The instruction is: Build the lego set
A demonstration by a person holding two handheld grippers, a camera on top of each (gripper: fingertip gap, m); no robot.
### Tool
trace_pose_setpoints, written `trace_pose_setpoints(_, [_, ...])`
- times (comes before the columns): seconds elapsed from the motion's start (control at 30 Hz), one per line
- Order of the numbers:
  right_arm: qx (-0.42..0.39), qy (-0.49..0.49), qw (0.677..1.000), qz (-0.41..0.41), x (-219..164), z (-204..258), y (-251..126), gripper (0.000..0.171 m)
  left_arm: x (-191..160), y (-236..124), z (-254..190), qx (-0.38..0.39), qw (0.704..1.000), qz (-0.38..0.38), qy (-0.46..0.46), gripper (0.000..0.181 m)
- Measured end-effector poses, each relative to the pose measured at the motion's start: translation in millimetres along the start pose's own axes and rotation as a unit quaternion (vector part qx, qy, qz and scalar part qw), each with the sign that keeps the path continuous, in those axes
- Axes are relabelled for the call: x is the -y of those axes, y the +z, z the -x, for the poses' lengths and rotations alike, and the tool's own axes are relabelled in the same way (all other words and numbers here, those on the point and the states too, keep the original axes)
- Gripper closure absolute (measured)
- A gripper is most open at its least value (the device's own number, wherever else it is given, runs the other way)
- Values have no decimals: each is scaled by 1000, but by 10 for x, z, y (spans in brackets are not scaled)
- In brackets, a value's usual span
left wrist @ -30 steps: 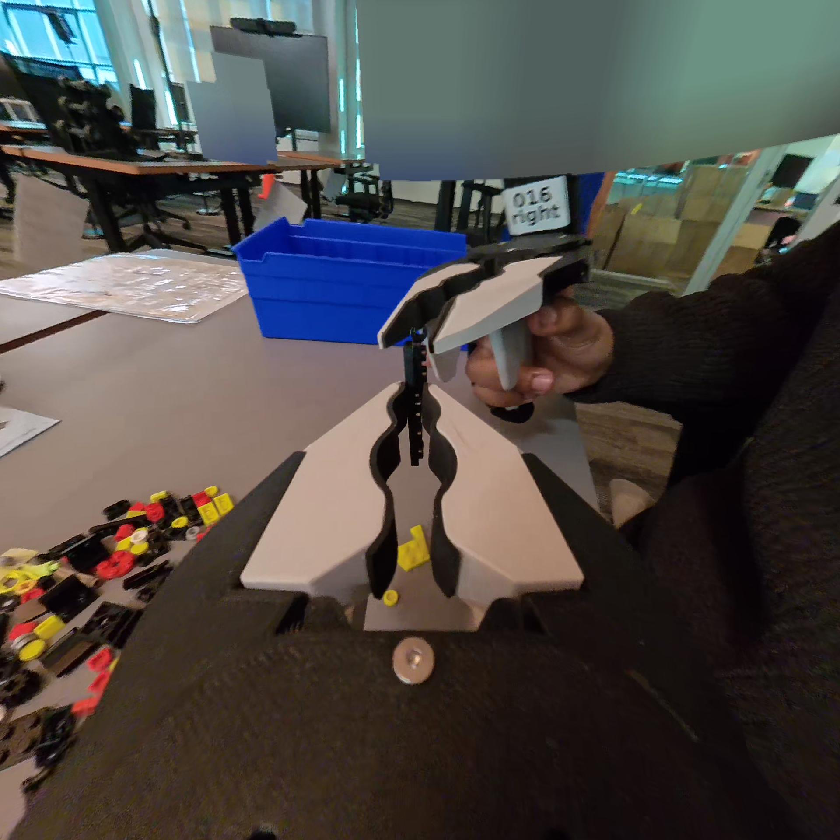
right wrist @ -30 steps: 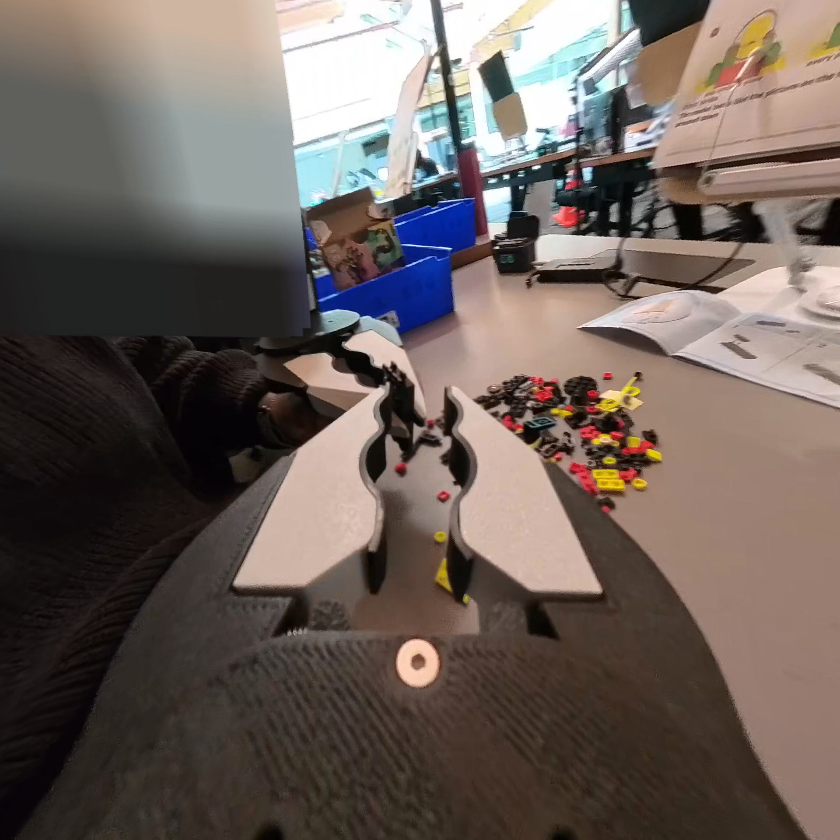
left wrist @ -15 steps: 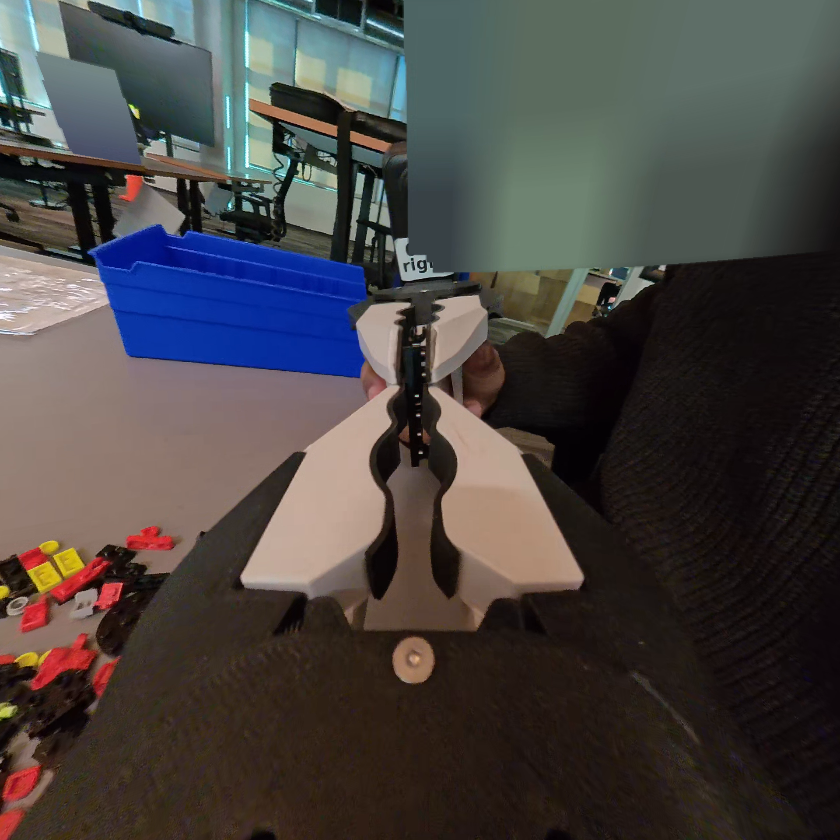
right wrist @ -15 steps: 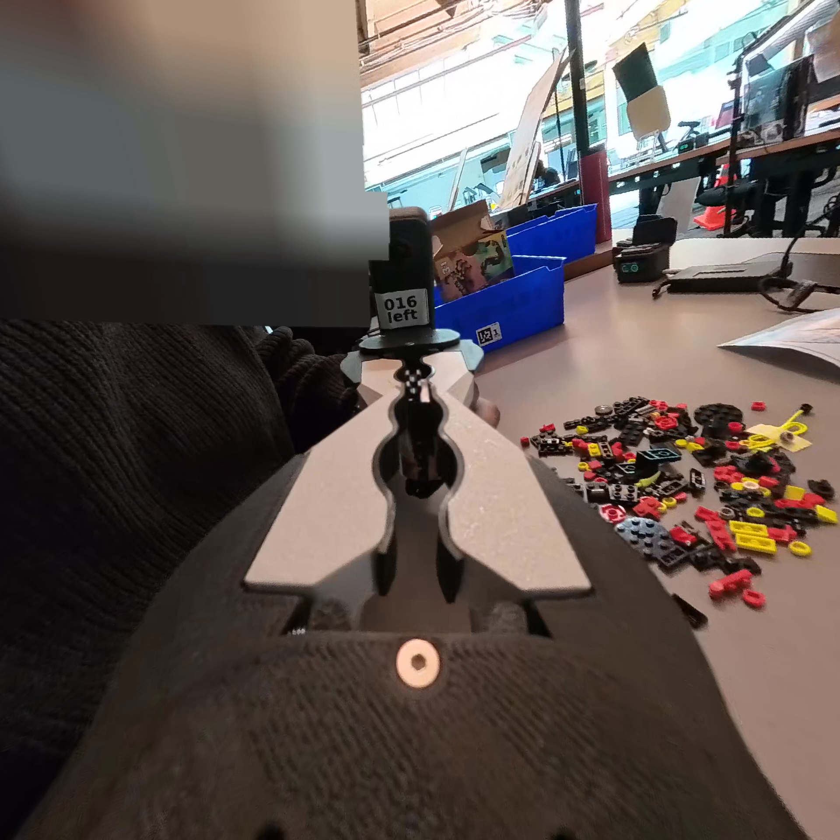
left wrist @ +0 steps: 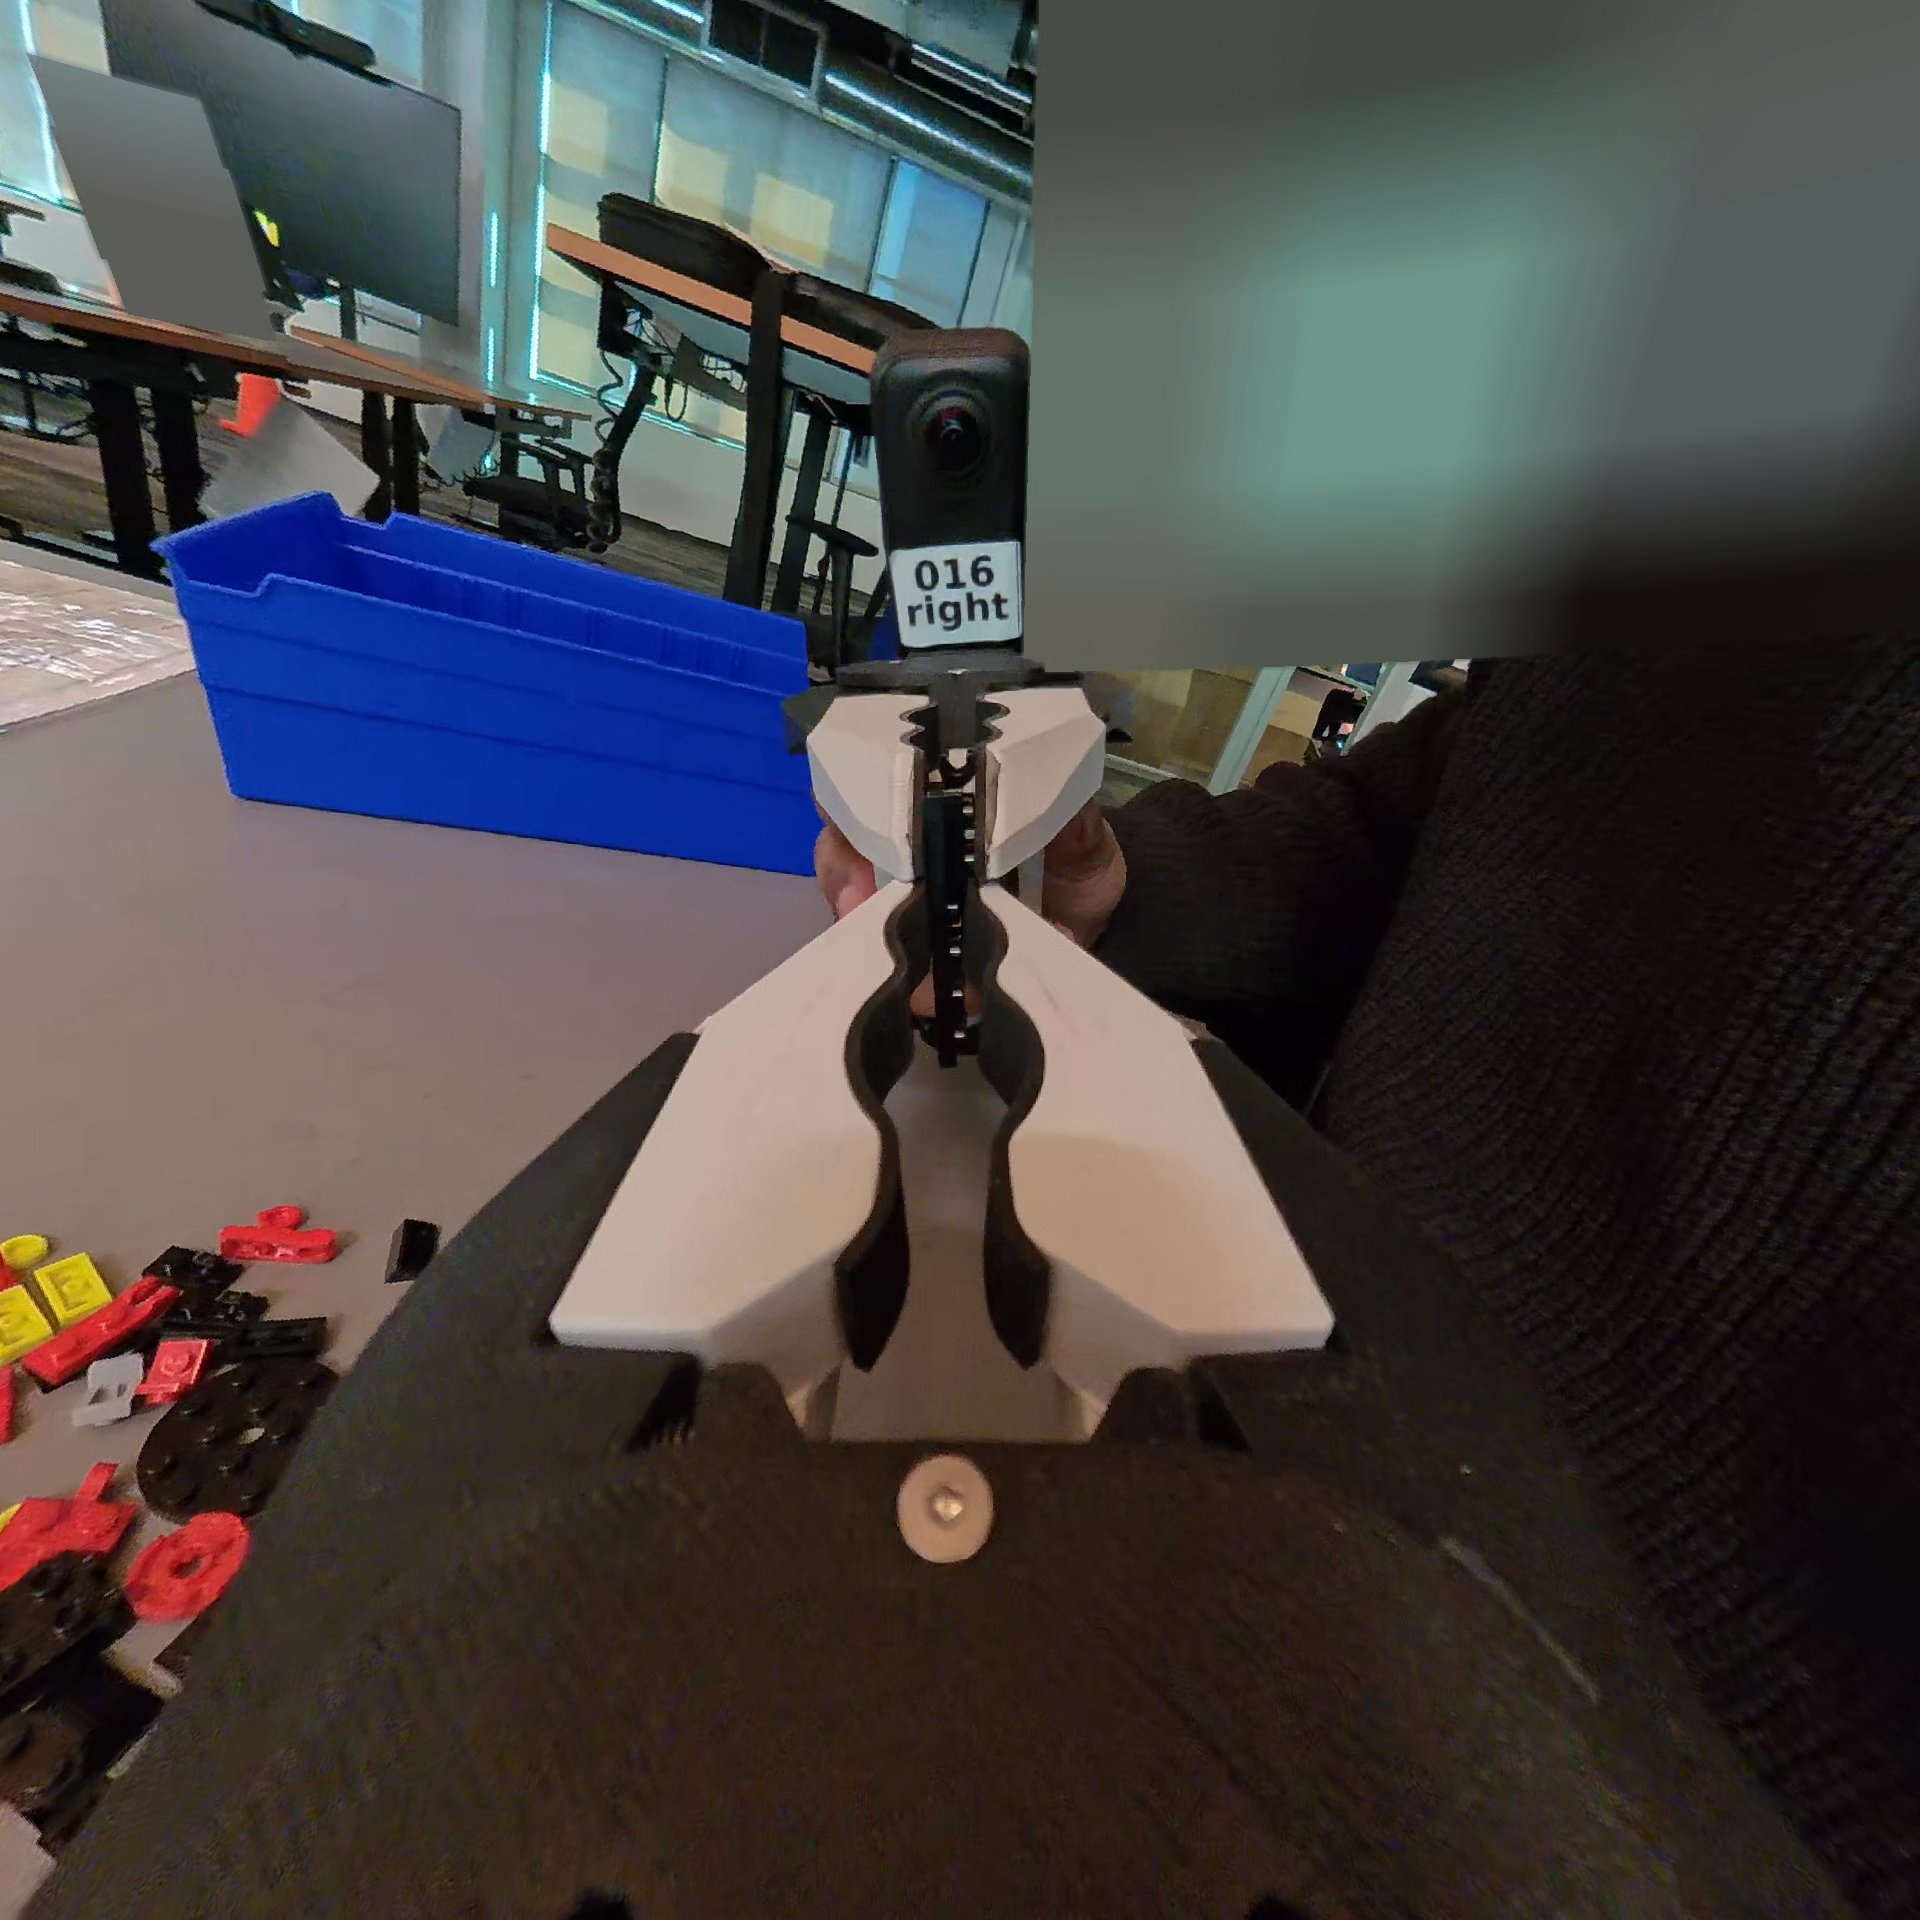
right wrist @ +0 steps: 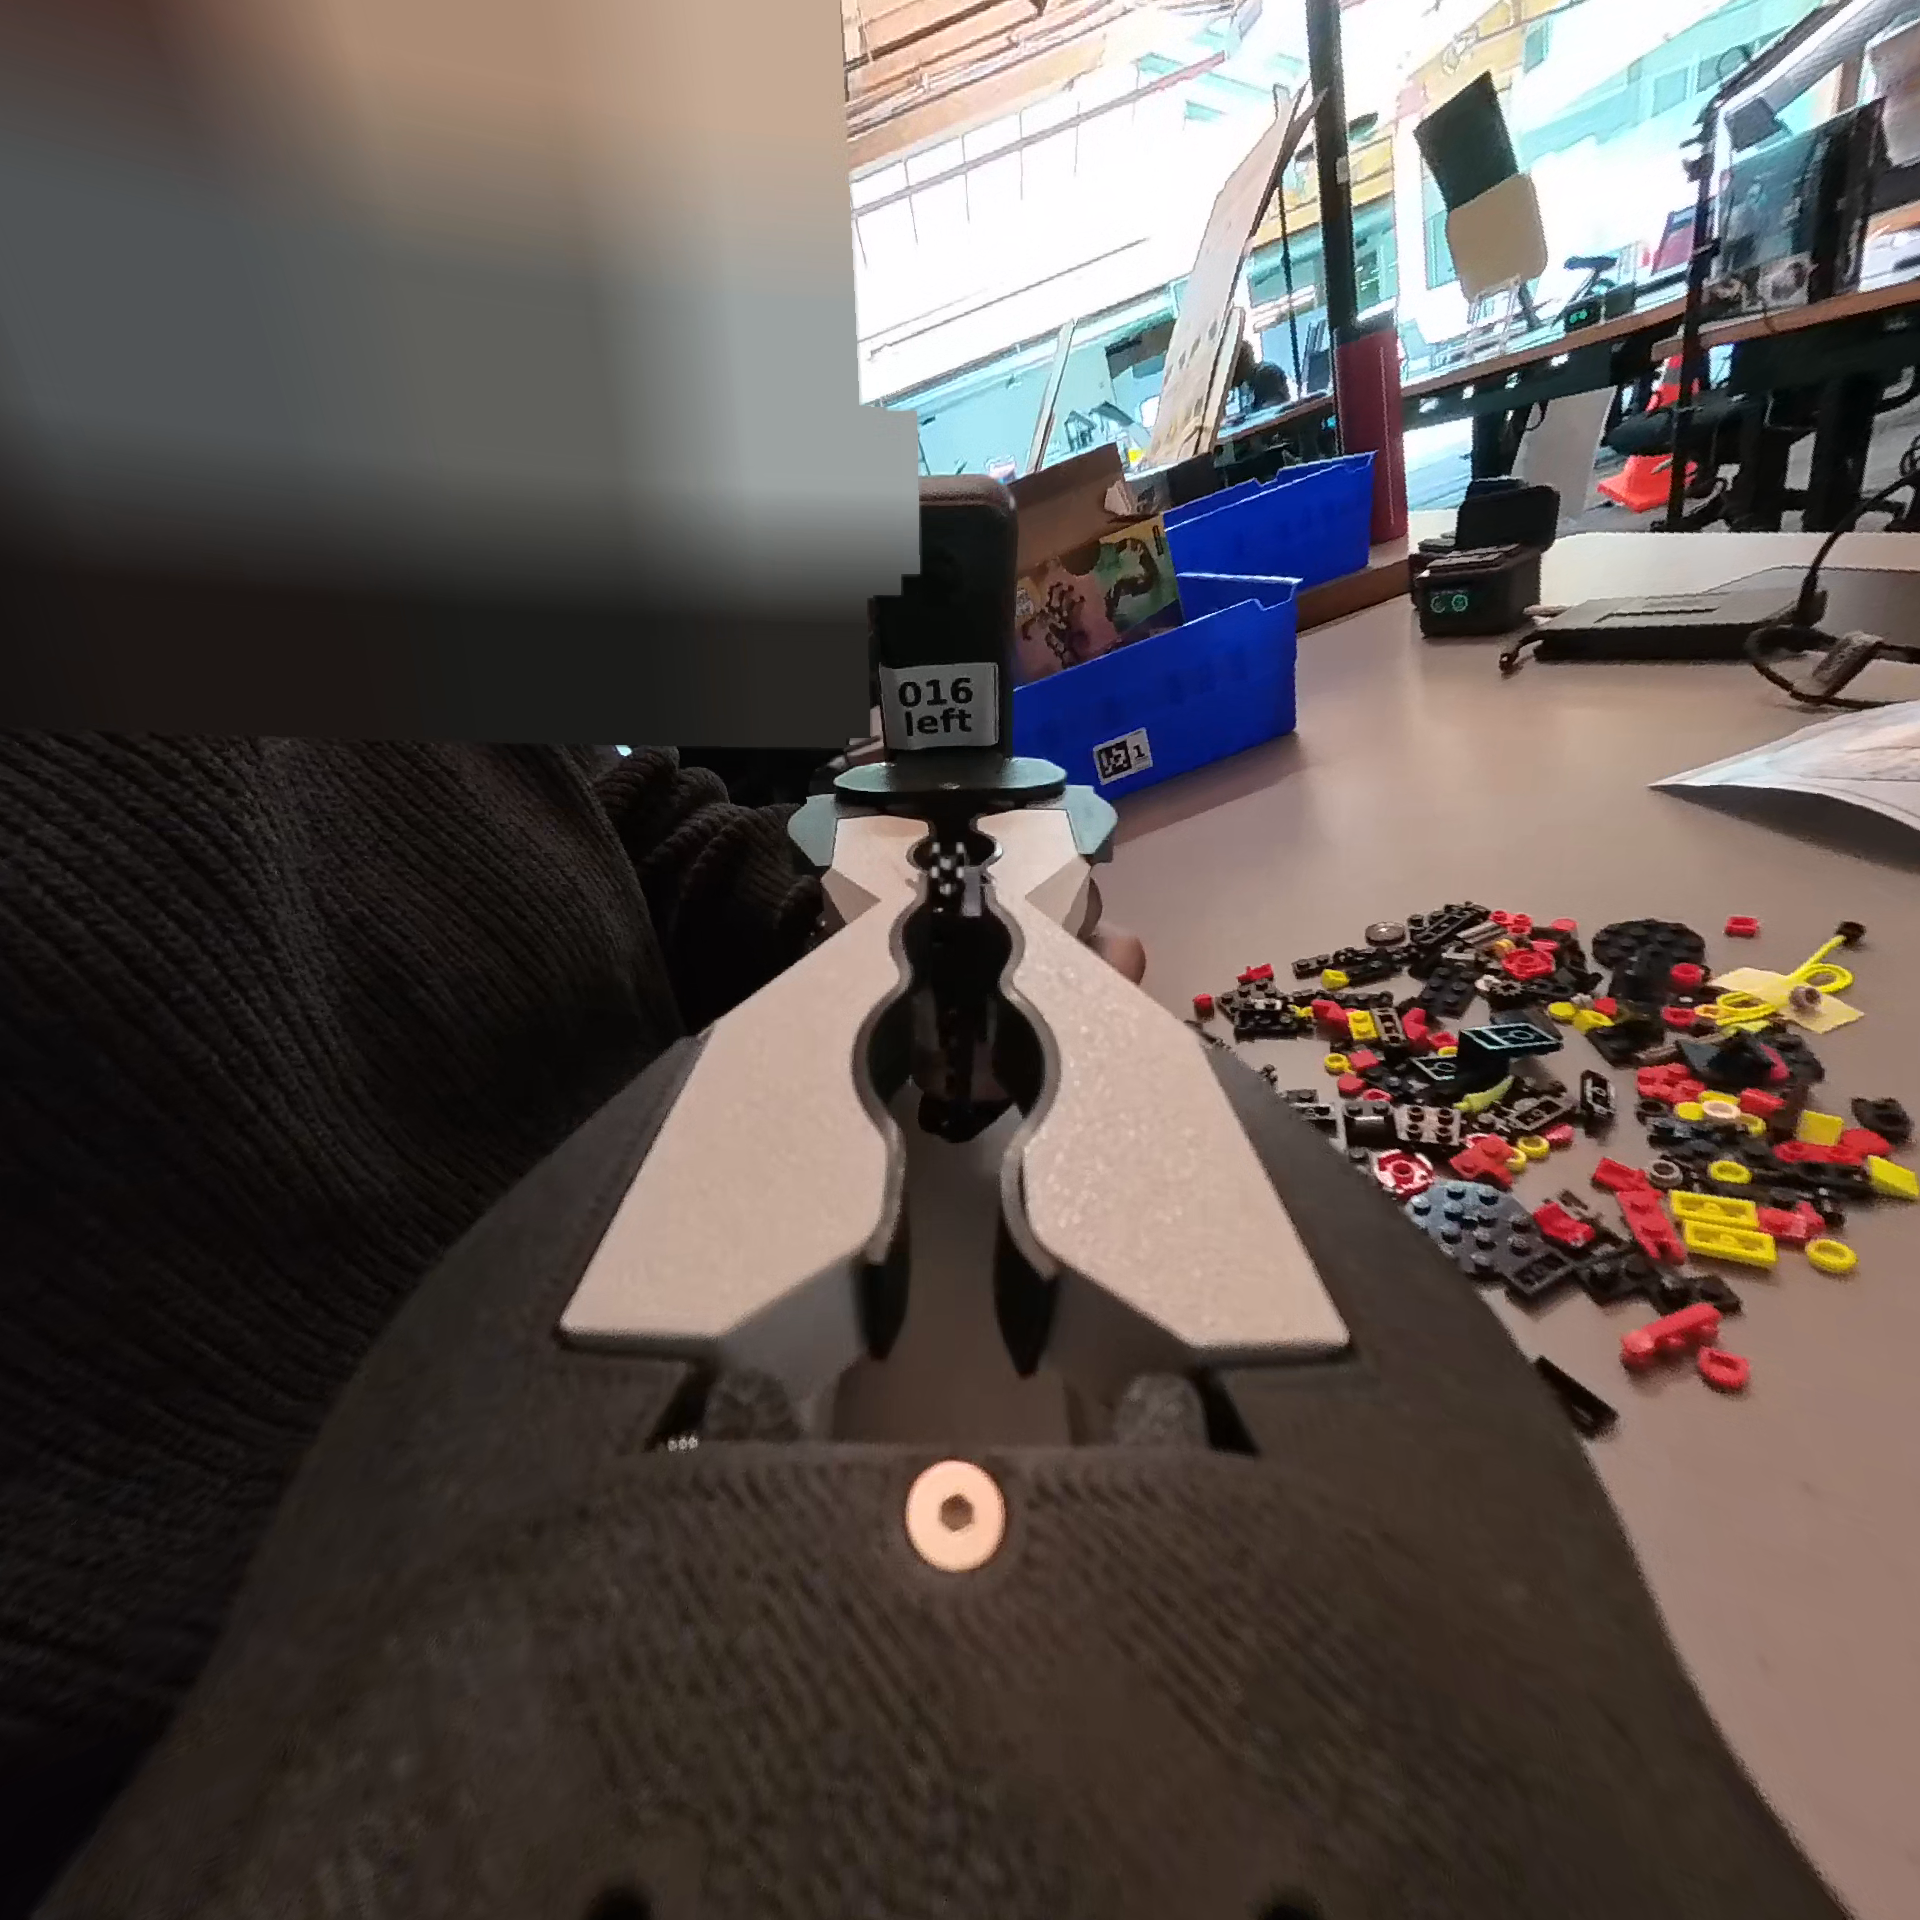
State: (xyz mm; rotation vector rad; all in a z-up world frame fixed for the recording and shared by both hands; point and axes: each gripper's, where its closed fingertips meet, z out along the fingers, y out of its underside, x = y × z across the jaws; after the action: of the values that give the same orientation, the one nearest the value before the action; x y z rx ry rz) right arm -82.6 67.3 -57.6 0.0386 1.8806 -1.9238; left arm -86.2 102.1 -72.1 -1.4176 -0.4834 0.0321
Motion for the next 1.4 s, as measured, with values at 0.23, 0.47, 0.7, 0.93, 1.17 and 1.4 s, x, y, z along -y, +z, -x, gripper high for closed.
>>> trace_pose_setpoints(0.23, [-67,30,997,-18,24,-306,-94,118,48,-78,321,55,994,-37,-87,180])
trace_pose_setpoints(0.47, [-217,-122,962,116,-295,-573,-51,134,54,-253,752,80,944,-128,-292,180])
trace_pose_setpoints(0.7, [-186,34,979,75,-354,-584,106,142,32,-224,733,56,931,-148,-330,179])
trace_pose_setpoints(0.93, [-97,202,975,6,-302,-593,24,169,32,-204,673,43,947,-120,-295,176])
trace_pose_setpoints(1.17, [-83,194,977,43,-408,-585,4,168,-21,-212,691,48,951,-95,-289,164])
trace_pose_setpoints(1.4, [-84,159,980,87,-516,-539,42,167,-19,-237,697,50,955,-90,-279,172])
